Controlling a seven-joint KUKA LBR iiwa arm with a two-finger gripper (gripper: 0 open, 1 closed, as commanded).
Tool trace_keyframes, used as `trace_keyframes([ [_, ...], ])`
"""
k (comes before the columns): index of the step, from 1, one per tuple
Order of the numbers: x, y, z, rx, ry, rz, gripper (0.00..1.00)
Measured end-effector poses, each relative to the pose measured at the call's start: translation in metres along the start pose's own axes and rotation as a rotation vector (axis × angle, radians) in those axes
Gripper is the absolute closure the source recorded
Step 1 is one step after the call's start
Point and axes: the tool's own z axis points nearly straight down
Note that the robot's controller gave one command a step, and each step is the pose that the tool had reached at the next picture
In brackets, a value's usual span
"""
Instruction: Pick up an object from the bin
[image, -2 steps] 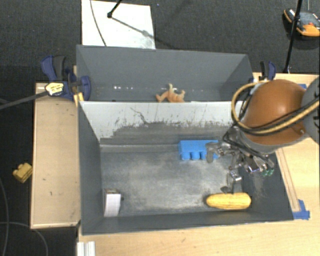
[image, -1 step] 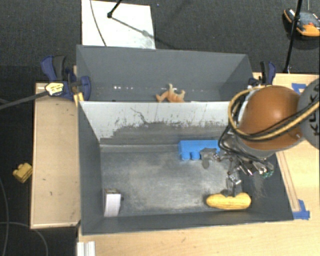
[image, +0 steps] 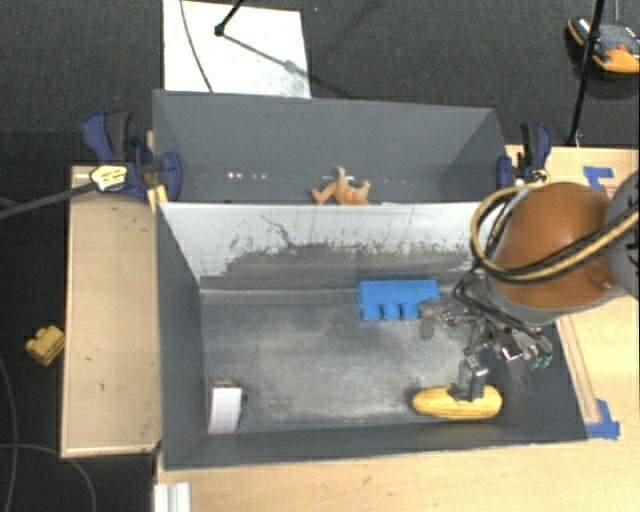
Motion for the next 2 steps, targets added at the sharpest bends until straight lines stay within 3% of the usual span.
trace_keyframes([
  [2,0.017,-0.008,0.051,0.001,-0.001,-0.362,0.00],
])
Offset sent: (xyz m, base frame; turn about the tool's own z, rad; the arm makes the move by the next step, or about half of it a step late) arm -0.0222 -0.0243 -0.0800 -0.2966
